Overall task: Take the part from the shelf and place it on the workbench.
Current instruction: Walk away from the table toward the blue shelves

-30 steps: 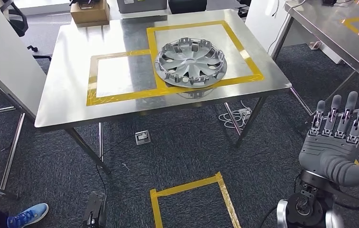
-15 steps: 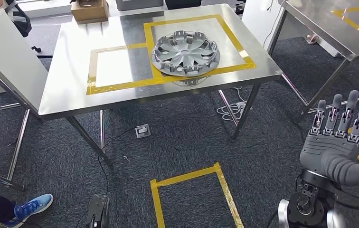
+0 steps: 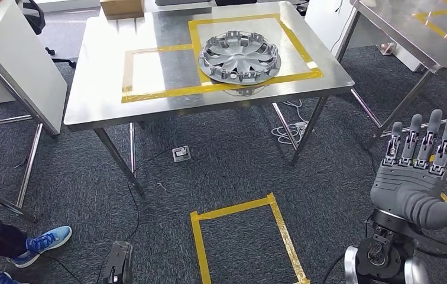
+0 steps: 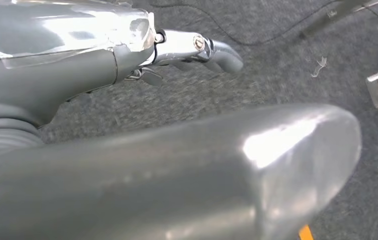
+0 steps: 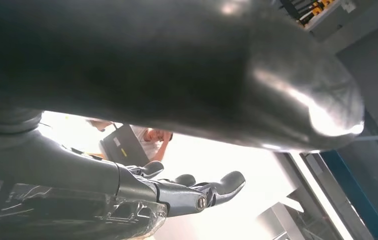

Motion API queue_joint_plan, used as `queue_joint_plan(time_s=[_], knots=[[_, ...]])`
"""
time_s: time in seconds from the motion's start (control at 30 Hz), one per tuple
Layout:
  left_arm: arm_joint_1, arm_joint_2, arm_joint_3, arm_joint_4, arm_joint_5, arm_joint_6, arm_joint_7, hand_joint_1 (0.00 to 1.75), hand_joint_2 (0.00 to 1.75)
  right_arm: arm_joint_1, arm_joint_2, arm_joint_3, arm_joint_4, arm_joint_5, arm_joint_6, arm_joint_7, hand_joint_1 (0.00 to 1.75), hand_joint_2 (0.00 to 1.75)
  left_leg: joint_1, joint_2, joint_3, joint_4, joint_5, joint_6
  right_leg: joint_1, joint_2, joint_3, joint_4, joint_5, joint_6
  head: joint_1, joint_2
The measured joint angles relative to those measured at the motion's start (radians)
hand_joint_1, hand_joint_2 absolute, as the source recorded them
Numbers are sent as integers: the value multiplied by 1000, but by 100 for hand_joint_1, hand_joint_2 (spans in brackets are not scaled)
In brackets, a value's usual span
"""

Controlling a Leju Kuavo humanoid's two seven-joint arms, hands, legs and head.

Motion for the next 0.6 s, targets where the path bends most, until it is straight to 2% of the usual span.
queue_joint_plan(time_s=[0.03, 0.07, 0.1, 0.13, 0.17, 0.2, 0.23, 0.27, 0.3, 0.33, 0.4, 0.43, 0.47, 0.5, 0.53, 0.57, 0.6], knots=[[0, -1, 0, 0, 0, 0, 0, 0, 0, 0, -2, 0, 0, 0, -1, 0, 0, 0, -2, 0, -14, 1, 12, 4, 0, 0, -23, 70, -43, -5, 1, 0], [1, -2, 0, 0, 1, 0, 0, 0, 0, 0, -3, 0, 0, 0, -2, 0, 0, 0, -4, 0, -28, 2, 23, 4, 0, 0, -40, 136, -74, -4, 1, 0], [1, -4, 1, 0, 1, -1, 0, 0, 0, 1, -4, 0, 0, 0, -4, 0, 0, 0, -6, 0, -44, 3, 34, 4, 0, 0, -45, 180, -87, 1, 1, 0], [1, -5, 1, 0, 0, -1, -1, 0, 0, 1, -5, 0, 0, 1, -6, -1, 0, 0, -8, 0, -58, 4, 44, 3, 0, 0, -32, 189, -82, 9, 1, 0], [2, -5, 1, 0, -2, -2, -2, 0, 0, 1, -5, 0, 0, 3, -10, -2, 0, 0, -9, 0, -71, 7, 53, 1, 0, 0, 1, 158, -64, 18, 1, 0], [2, -6, 1, 0, -4, -3, -4, 0, 0, 1, -6, 0, -1, 5, -14, -3, 0, 0, -9, 0, -83, 10, 61, -2, 0, 0, 51, 93, -44, 23, 1, 0], [2, -7, 1, 0, -6, -5, -7, 0, 0, 1, -6, -1, -4, 8, -18, -4, 0, 0, -11, 0, -94, 14, 69, -6, 2, 0, 107, 13, -37, 23, 1, 0], [2, -9, 1, 1, -7, -7, -11, 0, 0, 2, -6, -1, -8, 12, -22, -5, 0, 0, -12, -1, -102, 17, 76, -11, 4, 0, 150, -53, -35, 18, 0, 0], [2, -11, 1, 2, -8, -9, -14, 0, 0, 4, -6, -2, -13, 16, -26, -6, 0, 0, -13, -1, -108, 20, 84, -16, 7, 1, 175, -99, -40, 10, 0, 0], [2, -13, 1, 3, -8, -12, -18, 0, 0, 6, -6, -2, -19, 20, -30, -5, 0, 0, -12, -1, -111, 20, 91, -22, 11, 2, 182, -119, -45, 2, 0, 0], [3, -15, 0, 9, -8, -17, -23, 0, 0, 8, -6, -3, -27, 25, -34, -4, 0, 0, -9, -2, -117, 19, 102, -35, 10, 2, 168, -123, -31, -15, 2, 0], [3, -15, 0, 13, -8, -18, -24, 0, 0, 8, -6, -3, -30, 27, -36, -3, 0, 0, -7, -4, -124, 29, 86, -43, 7, 1, 161, -125, -20, -24, 1, 0], [4, -16, 0, 15, -8, -18, -25, 0, 0, 8, -6, -3, -33, 27, -37, -2, 0, 0, -4, -5, -136, 57, 52, -50, 3, 0, 152, -127, -8, -33, 0, 0], [4, -16, 0, 17, -8, -18, -25, 0, 0, 8, -6, -3, -35, 28, -37, -1, 0, 0, 0, -6, -151, 104, 1, -57, 1, -1, 141, -127, 4, -38, 0, 0], [5, -17, 0, 19, -8, -19, -25, 0, 0, 8, -6, -3, -37, 29, -37, 0, 0, 0, 3, -6, -167, 168, -53, -64, 2, 0, 129, -126, 15, -41, -2, 0], [4, -17, 0, 20, -7, -19, -25, 0, 0, 8, -5, -3, -38, 30, -38, 0, 0, 0, 7, -6, -180, 235, -94, -70, 2, 0, 116, -125, 26, -41, -3, 0], [4, -17, 0, 21, -7, -19, -25, 0, 0, 8, -5, -3, -39, 31, -39, 0, 0, 0, 10, -6, -185, 288, -113, -73, 3, 0, 102, -124, 37, -40, -3, 0]])
